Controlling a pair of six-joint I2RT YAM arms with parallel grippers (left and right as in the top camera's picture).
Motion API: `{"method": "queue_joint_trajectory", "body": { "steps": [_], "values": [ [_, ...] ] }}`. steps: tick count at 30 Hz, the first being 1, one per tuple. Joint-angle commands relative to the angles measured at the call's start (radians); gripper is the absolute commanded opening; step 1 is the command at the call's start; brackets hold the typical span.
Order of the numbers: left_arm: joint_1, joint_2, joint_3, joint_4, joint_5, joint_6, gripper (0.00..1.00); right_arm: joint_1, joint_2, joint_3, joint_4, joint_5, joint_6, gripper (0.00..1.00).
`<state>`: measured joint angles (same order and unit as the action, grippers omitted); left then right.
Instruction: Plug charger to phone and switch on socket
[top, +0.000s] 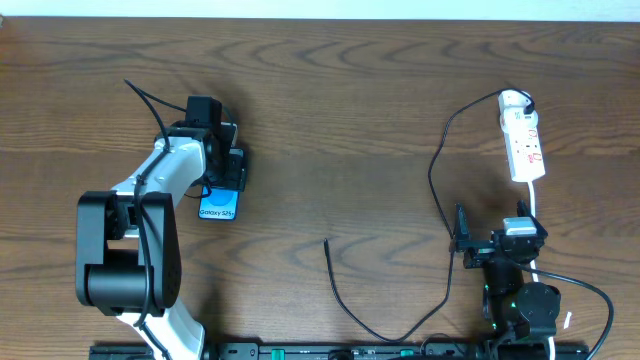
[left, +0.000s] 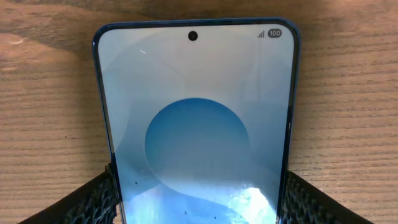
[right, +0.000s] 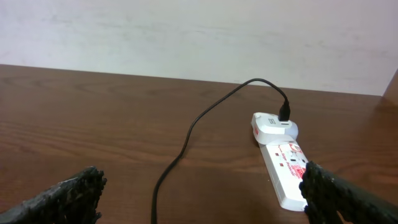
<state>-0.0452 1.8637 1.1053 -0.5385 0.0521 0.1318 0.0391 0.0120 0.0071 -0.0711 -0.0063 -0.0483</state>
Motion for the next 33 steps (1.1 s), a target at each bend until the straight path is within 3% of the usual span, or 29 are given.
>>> {"method": "queue_joint_trajectory", "body": {
  "steps": [1, 8, 18, 33],
  "values": [
    [0.002, 0.013, -0.005, 0.003, -0.012, -0.002, 0.24, 0.008, -0.005, -0.002, -0.005, 0.007, -0.012, 0.99],
    [0.002, 0.013, -0.005, 0.002, -0.012, -0.002, 0.59, 0.008, -0.005, -0.002, -0.005, 0.007, -0.012, 0.99],
    [0.002, 0.013, -0.005, 0.002, -0.012, -0.002, 0.99, 0.008, -0.005, -0.002, -0.005, 0.007, -0.012, 0.99],
    [0.002, 0.013, -0.005, -0.033, -0.012, -0.002, 1.00, 0.008, -0.005, -0.002, -0.005, 0.007, -0.012, 0.99]
  ]
}}
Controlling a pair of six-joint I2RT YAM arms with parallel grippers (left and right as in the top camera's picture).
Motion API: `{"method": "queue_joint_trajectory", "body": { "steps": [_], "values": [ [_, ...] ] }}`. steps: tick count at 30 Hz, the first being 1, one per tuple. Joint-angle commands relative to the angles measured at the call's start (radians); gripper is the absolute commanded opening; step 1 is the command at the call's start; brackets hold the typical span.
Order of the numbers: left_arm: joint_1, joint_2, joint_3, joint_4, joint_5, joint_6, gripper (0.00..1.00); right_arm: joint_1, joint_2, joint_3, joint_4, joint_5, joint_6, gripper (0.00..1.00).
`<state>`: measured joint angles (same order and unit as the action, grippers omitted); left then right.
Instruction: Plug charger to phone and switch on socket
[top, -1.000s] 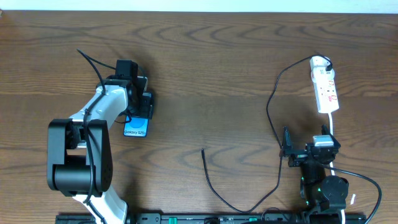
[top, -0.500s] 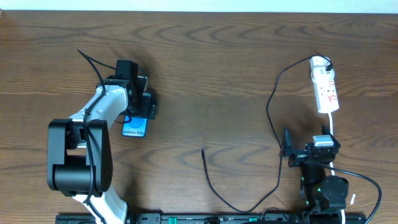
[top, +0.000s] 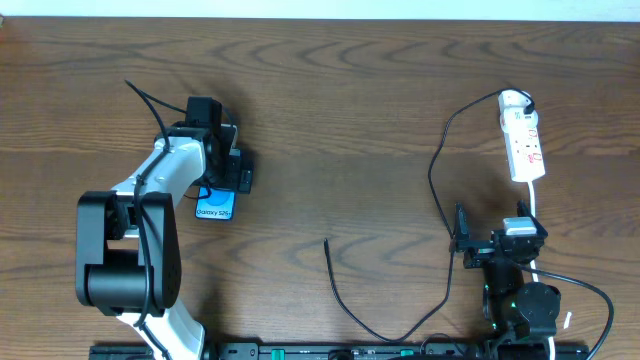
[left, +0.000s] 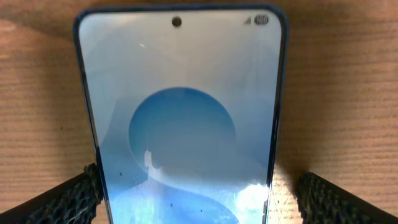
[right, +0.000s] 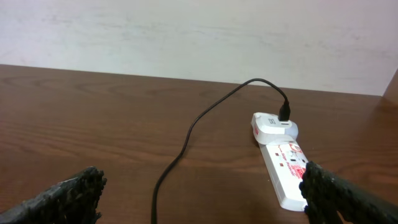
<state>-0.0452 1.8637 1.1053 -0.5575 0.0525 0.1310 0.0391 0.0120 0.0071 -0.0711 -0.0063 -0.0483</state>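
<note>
The blue phone (left: 180, 118) lies face up on the table, its screen lit; in the overhead view it (top: 214, 209) pokes out from under the left arm. My left gripper (left: 199, 196) straddles its lower end, open: the left finger touches the phone's edge and the right finger (left: 329, 199) stands clear of it. The white power strip (right: 286, 174) lies far right with a white charger adapter (right: 273, 127) plugged in. The black cable (top: 440, 180) loops down to a free end (top: 327, 245) mid-table. My right gripper (right: 205, 196) is open and holds nothing.
The wooden table (top: 340, 110) runs to a pale wall behind in the right wrist view. The power strip's white lead (top: 537, 205) passes beside the right arm's base. The cable loop lies between the two arms near the front edge.
My left gripper's fingers pressed both long edges of the phone; now they are wider apart with a gap on the right side. The phone sits slightly further left. The right arm is unchanged.
</note>
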Motion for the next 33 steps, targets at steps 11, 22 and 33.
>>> {"method": "queue_joint_trajectory", "body": {
  "steps": [11, 22, 33],
  "values": [
    [0.002, 0.013, -0.005, -0.024, -0.012, -0.001, 1.00, 0.008, -0.005, -0.002, -0.005, 0.007, -0.012, 0.99],
    [0.002, 0.013, -0.005, -0.024, -0.012, -0.001, 0.96, 0.008, -0.005, -0.002, -0.005, 0.007, -0.012, 0.99],
    [0.002, 0.013, -0.005, -0.024, -0.012, -0.001, 0.87, 0.008, -0.005, -0.002, -0.005, 0.007, -0.012, 0.99]
  ]
}}
